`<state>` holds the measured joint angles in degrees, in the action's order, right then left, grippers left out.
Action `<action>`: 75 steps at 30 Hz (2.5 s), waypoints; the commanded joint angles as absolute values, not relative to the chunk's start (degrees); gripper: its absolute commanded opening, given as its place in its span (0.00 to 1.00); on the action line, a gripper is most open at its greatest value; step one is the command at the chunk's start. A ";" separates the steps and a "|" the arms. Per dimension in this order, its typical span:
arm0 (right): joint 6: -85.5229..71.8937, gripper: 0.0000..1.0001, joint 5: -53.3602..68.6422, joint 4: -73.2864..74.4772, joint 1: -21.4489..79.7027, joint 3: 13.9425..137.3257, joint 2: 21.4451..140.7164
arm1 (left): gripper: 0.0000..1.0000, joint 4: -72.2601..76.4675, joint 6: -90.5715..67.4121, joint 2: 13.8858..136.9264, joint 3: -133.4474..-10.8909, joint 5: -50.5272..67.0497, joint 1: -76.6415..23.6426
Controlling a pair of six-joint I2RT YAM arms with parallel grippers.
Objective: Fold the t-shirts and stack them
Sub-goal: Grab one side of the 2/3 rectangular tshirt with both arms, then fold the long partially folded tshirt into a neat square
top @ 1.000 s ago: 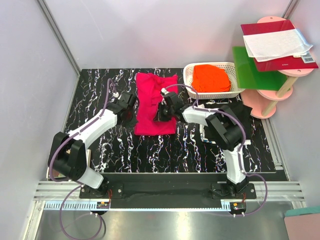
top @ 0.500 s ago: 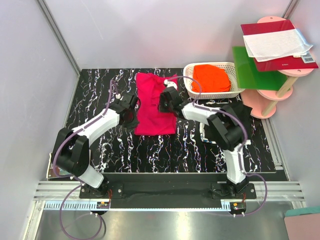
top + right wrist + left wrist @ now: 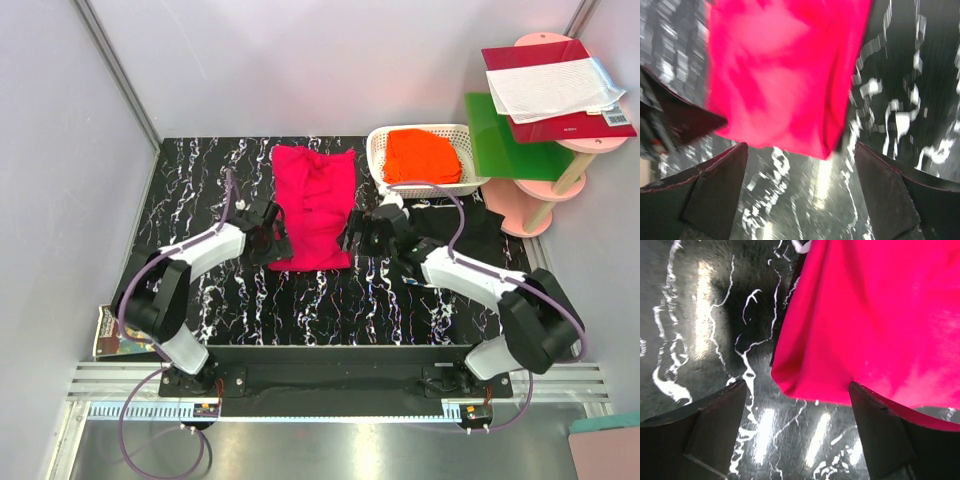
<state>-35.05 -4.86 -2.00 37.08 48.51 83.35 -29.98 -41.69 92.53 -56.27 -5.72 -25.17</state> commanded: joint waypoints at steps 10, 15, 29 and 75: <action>-42.36 0.78 4.83 -5.79 37.00 48.43 98.17 | 0.68 -25.05 -45.44 101.07 -57.13 -4.22 -24.52; -43.86 0.37 6.85 -14.32 37.00 47.81 102.56 | 0.00 -24.00 -45.00 103.01 -57.48 -3.25 -24.35; -42.10 0.00 11.33 -3.79 37.26 42.90 91.43 | 0.00 -24.52 -48.16 92.40 -45.80 1.67 -25.57; -18.37 0.04 0.70 16.00 27.25 102.64 121.37 | 0.00 -42.19 -35.07 111.17 -102.73 3.33 -15.21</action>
<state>-20.47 2.39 17.23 28.03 95.72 119.15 -43.35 -36.77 108.62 -96.53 -0.27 -17.15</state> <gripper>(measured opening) 0.034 0.030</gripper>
